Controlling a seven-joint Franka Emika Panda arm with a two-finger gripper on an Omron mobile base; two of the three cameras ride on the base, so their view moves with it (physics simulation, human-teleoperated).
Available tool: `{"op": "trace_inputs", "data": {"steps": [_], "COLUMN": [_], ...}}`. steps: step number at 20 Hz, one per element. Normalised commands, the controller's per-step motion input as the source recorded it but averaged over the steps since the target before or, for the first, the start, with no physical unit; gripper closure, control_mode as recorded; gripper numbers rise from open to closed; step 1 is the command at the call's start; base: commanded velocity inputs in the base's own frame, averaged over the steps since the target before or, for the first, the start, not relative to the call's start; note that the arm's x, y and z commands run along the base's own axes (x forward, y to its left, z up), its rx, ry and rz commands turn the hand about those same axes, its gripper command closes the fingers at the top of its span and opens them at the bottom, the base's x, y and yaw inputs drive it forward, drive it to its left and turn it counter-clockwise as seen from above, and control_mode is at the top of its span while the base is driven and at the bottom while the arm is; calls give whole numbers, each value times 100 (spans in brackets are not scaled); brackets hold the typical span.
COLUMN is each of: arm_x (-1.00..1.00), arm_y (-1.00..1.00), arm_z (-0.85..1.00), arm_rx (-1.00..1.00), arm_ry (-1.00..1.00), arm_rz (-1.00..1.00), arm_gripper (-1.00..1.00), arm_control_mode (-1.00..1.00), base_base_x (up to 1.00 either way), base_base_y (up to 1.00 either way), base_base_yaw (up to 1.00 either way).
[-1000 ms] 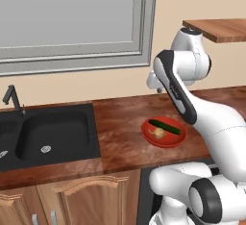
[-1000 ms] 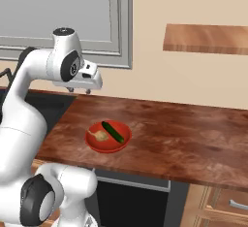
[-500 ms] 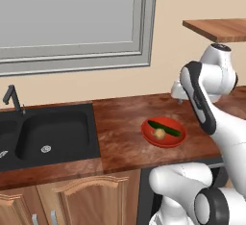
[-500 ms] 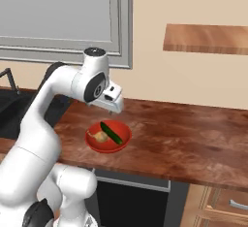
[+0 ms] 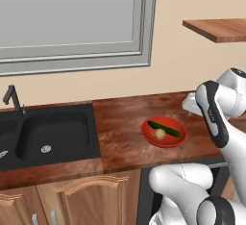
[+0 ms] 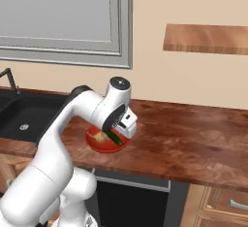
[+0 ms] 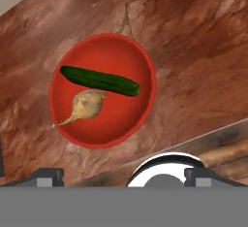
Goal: Dump the onion and cucumber from the bowl so the bowl can be washed. Place the bowl in the sink after clearing the leftovers.
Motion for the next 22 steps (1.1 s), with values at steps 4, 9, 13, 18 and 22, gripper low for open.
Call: {"op": "trace_inputs", "data": {"steps": [4,9,13,18,22], "arm_x": [9,28,26,20,23], "arm_y": [0,0,-1,-10,-27], "arm_z": [-48,-51,-59,-41,-12], "arm_rx": [0,0,0,0,5], "arm_ry": [3,7,12,5,0], "arm_rz": [-5,-4,-2,-2,0], "arm_gripper": [-100,-100,-100,-100,-100], "arm_control_mode": [-100,-100,-100,-100,-100], "base_base_x": [0,0,0,0,0], "base_base_y": [0,0,0,0,0], "base_base_yaw": [0,0,0,0,0]}}
